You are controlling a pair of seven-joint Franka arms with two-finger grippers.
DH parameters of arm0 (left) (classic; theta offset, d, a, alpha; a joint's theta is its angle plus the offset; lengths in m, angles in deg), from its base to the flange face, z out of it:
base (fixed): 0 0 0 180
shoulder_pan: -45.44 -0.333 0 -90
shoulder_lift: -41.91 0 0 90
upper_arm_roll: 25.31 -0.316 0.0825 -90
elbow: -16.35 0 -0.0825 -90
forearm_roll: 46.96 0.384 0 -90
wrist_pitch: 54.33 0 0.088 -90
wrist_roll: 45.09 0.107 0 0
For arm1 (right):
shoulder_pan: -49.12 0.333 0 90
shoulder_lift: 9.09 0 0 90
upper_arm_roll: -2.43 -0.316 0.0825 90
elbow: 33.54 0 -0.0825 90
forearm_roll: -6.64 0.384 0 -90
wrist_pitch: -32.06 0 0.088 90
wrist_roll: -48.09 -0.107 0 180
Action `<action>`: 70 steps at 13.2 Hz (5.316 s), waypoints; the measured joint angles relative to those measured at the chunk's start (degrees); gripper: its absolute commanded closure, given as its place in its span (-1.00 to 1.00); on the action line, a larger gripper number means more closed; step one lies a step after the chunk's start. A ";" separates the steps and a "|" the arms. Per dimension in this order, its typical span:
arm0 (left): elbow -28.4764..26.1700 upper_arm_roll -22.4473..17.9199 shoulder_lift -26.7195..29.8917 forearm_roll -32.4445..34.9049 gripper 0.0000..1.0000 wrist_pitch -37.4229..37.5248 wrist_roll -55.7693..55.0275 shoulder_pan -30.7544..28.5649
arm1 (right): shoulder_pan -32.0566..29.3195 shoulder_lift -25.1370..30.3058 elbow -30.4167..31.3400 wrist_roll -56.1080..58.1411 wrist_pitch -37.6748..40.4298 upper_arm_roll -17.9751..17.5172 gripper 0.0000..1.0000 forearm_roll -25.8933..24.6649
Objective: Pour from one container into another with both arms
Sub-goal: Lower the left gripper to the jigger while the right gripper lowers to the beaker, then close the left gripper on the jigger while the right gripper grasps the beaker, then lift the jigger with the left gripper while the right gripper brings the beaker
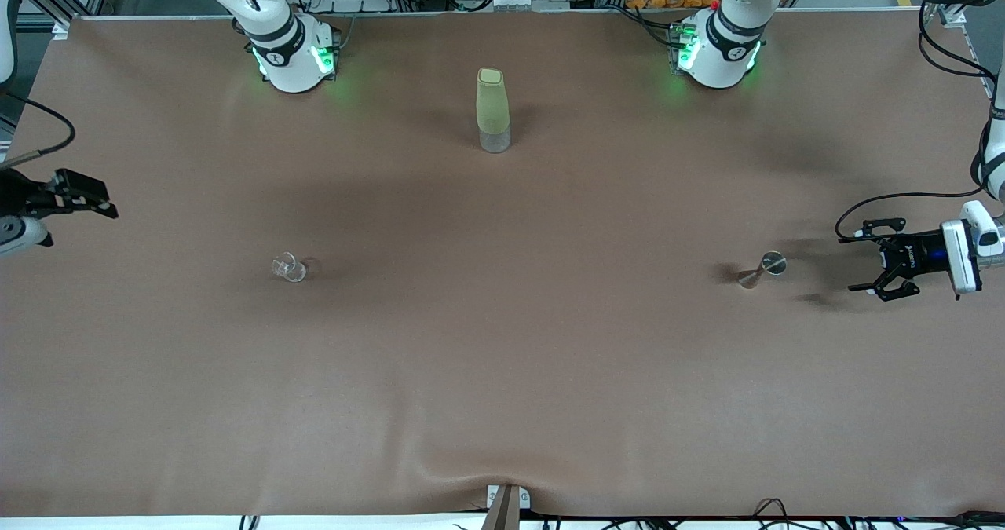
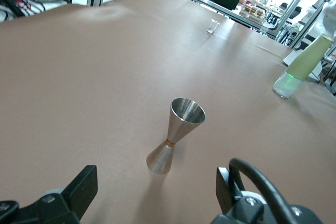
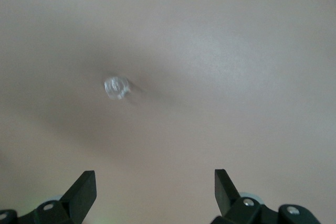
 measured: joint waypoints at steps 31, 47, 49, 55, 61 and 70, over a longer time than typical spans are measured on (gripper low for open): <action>-0.49 2.20 -15.07 -11.48 -0.50 4.48 37.20 3.60 | -6.59 -24.65 29.05 108.13 -17.26 8.51 -1.00 62.25; -0.50 2.19 -15.56 -11.48 0.03 4.50 37.18 5.17 | -5.30 -34.37 28.64 116.92 -11.62 6.84 -1.00 76.58; -0.50 2.15 -15.56 -11.48 0.16 4.52 37.17 5.09 | -4.24 -35.30 28.44 117.02 -11.47 6.04 -1.00 77.95; -0.50 1.97 -15.56 -11.48 0.28 4.53 37.16 4.80 | -3.87 -35.45 28.34 117.03 -11.15 4.60 0.74 78.26; -0.49 1.96 -15.56 -11.48 0.31 5.62 36.55 4.76 | -3.66 -35.59 28.34 117.04 -10.37 4.38 1.00 78.29; -0.47 1.94 -15.59 -11.48 1.00 6.34 36.47 4.70 | 0.82 -33.83 27.46 110.38 4.03 4.17 1.00 79.54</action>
